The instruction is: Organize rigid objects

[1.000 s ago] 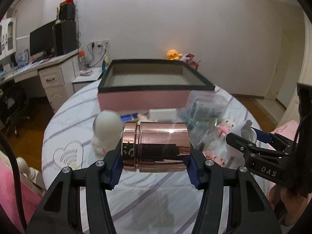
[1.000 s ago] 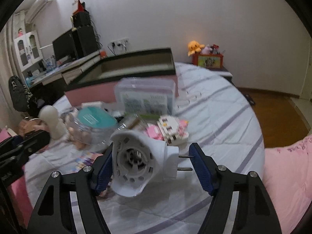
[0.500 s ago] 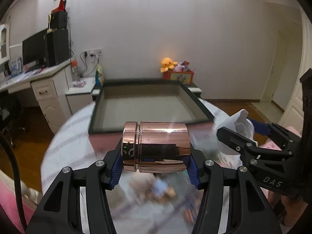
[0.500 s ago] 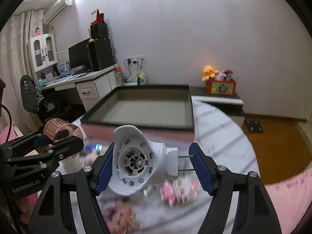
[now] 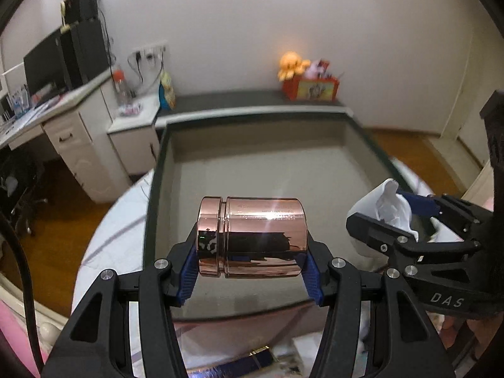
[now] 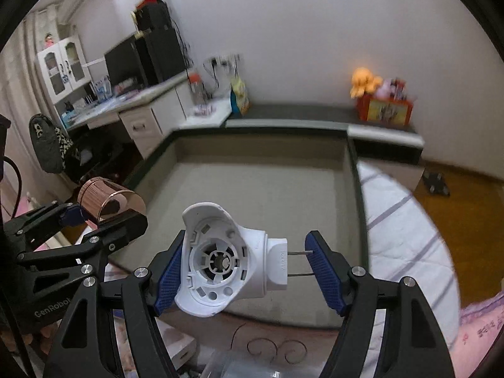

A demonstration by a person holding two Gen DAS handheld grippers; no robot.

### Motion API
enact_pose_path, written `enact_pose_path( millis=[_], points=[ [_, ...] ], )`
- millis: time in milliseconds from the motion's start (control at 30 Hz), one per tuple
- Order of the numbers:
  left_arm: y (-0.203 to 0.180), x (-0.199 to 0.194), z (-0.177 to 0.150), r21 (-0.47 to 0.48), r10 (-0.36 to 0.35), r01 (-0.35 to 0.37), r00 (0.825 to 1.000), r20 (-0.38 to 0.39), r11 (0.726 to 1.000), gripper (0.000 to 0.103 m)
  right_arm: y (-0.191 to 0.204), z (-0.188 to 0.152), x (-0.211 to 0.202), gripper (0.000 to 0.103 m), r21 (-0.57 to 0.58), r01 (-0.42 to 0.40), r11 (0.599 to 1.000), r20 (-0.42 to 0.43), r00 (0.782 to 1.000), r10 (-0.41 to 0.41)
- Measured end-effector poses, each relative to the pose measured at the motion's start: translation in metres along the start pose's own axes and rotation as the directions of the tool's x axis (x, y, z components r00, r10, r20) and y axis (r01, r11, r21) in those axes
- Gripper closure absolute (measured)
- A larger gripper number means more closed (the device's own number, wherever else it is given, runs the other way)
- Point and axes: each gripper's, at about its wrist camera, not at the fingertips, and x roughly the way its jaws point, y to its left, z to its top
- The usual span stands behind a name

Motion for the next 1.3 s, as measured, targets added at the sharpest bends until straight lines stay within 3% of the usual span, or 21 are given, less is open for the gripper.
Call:
enact_pose_path(
  millis=[133, 200, 267, 467, 600, 767, 967, 1033, 1067, 1100, 1233, 1300],
  points=[
    [-0.002, 0.010, 0.005, 0.002, 0.019, -0.019, 0.998, -0.062, 1.000, 0.046, -0.005, -0.004, 0.021, 0.028, 0.027, 0.007, 1.000, -0.057, 0.998, -0.005],
    [-0.003, 0.007, 0.006, 0.008, 0.052, -0.051, 0.997, -0.058, 0.999, 0.038, -0.006, -0.005, 0.020, 0.028, 0.023, 0.023, 0.999, -0.056, 0.998, -0.022],
    [-0.003, -0.004, 0.004, 0.004, 0.069, -0.069, 0.997, -0.020, 0.998, 0.033, -0.007, -0.005, 0.017, 0.023, 0.038, 0.016, 0.999, -0.055, 0.998, -0.014],
    [0.002, -0.068, -0.007, -0.030, 0.056, -0.053, 0.990, 0.129, 0.998, 0.018, 0.004, -0.003, -0.034, 0.016, 0.029, 0.019, 0.999, 0.069, 0.997, -0.021],
    [-0.008, -0.131, -0.034, -0.040, 0.096, -0.089, 0.956, 0.277, 0.995, 0.008, 0.025, -0.013, -0.091, 0.016, -0.014, 0.064, 0.998, 0.199, 0.978, -0.060],
    [-0.024, -0.198, -0.075, -0.044, 0.138, -0.132, 0.896, 0.421, 0.990, 0.000, 0.050, -0.044, -0.165, 0.016, -0.043, 0.155, 0.987, 0.362, 0.923, -0.130],
    [-0.034, -0.252, -0.113, -0.055, 0.140, -0.131, 0.850, 0.508, 0.990, 0.000, 0.072, -0.080, -0.228, 0.015, -0.047, 0.224, 0.973, 0.464, 0.868, -0.177],
    [-0.037, -0.268, -0.124, -0.078, 0.168, -0.149, 0.835, 0.524, 0.986, 0.000, 0.075, -0.092, -0.245, 0.010, -0.040, 0.237, 0.971, 0.488, 0.852, -0.188],
    [-0.038, -0.274, -0.128, -0.084, 0.171, -0.150, 0.831, 0.528, 0.985, 0.000, 0.077, -0.097, -0.253, 0.000, -0.028, 0.255, 0.967, 0.500, 0.841, -0.207],
    [-0.039, -0.280, -0.132, -0.088, 0.168, -0.143, 0.829, 0.533, 0.986, 0.000, 0.079, -0.103, -0.261, 0.000, -0.030, 0.256, 0.966, 0.516, 0.832, -0.205],
    [-0.045, -0.301, -0.145, -0.086, 0.176, -0.154, 0.816, 0.550, 0.984, 0.000, 0.089, -0.117, -0.282, 0.000, -0.044, 0.242, 0.969, 0.542, 0.821, -0.180],
    [-0.047, -0.313, -0.152, -0.098, 0.189, -0.163, 0.795, 0.577, 0.982, 0.000, 0.095, -0.124, -0.292, 0.000, -0.054, 0.256, 0.965, 0.559, 0.809, -0.183]
  ],
)
